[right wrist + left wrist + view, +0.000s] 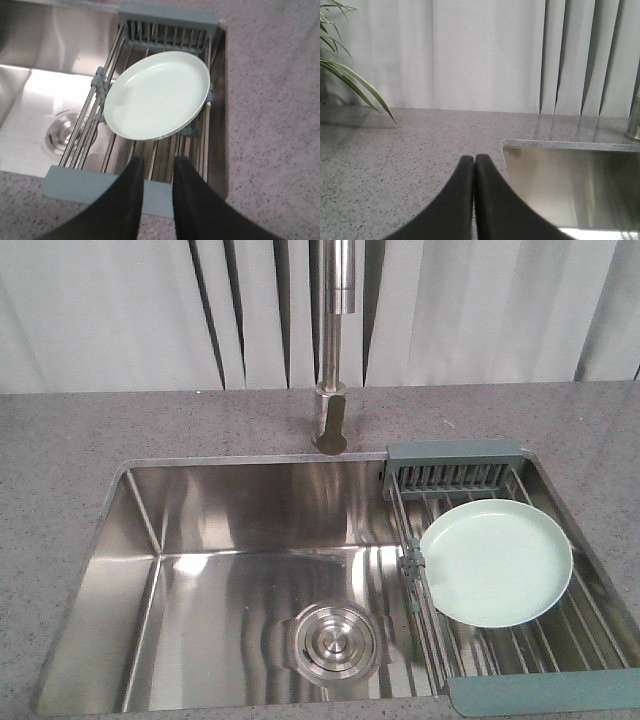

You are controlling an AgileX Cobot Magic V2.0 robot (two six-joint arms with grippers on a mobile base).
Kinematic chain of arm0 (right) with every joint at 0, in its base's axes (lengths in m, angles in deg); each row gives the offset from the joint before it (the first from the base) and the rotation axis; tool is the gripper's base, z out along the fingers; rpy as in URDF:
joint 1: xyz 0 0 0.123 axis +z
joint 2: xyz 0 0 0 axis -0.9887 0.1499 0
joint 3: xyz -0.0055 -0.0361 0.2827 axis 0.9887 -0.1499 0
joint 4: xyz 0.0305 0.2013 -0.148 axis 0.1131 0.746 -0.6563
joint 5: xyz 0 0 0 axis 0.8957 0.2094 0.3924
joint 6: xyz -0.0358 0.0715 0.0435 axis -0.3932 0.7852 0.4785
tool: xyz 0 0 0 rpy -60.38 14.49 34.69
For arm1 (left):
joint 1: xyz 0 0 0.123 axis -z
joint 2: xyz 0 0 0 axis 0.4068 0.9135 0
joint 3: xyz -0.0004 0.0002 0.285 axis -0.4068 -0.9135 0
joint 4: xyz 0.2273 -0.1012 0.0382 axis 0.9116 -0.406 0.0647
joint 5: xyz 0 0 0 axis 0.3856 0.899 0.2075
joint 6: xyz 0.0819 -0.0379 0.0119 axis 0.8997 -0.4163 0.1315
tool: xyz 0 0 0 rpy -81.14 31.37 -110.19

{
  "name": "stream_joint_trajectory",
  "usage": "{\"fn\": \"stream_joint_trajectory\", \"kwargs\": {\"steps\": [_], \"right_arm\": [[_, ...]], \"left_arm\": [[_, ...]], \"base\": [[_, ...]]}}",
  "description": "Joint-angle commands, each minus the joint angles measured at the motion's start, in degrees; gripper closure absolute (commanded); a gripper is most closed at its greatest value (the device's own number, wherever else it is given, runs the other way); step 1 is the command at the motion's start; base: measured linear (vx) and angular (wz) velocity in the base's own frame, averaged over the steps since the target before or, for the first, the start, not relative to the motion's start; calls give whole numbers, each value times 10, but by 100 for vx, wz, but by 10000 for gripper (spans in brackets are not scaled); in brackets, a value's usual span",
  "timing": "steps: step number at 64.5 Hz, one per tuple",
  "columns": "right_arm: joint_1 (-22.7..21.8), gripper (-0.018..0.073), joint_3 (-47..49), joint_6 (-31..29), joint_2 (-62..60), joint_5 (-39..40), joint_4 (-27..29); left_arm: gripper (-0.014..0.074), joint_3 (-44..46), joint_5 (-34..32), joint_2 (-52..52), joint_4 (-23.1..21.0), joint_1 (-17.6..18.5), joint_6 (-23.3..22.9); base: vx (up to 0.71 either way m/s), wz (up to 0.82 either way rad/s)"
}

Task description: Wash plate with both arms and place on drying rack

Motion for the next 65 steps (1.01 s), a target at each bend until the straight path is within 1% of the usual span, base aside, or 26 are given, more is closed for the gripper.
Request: {"fn": "stream_joint_trajectory", "kwargs": {"steps": [1,4,7,11,23,30,34,39,48,52,65], "right_arm": [[-12,506,15,-2,-16,62,-12],[-17,544,11,-2,-23,70,-20],[-24,573,-3,-4,-33,96,-23],[-34,569,-45,-4,-50,161,-21],[-33,568,-194,-4,-111,380,-17],[-33,568,-267,-4,-141,465,-16],[-33,568,-297,-4,-158,496,-16],[-33,568,-329,2,-180,521,-14],[-33,568,-370,12,-224,536,-14],[-33,568,-371,15,-241,518,-15],[-33,568,-371,15,-240,518,-17]], "left_arm": [[603,14,-44,-8,-1,0,-5],[603,14,-44,-8,-1,0,-5],[603,14,-44,-8,-1,0,-5],[603,14,-44,-8,-1,0,-5],[603,14,-44,-8,-1,0,-4],[603,14,-44,-8,-1,0,-4],[603,14,-44,-8,-1,0,-4],[603,14,-44,-8,-1,0,-4],[603,14,-44,-8,-1,0,-4],[603,14,-44,-8,-1,0,-4],[603,14,-44,-8,-1,0,-4]], "base": [[0,0],[0,0],[0,0],[0,0],[0,0],[0,0],[0,0],[0,0],[0,0],[0,0],[0,0]]}}
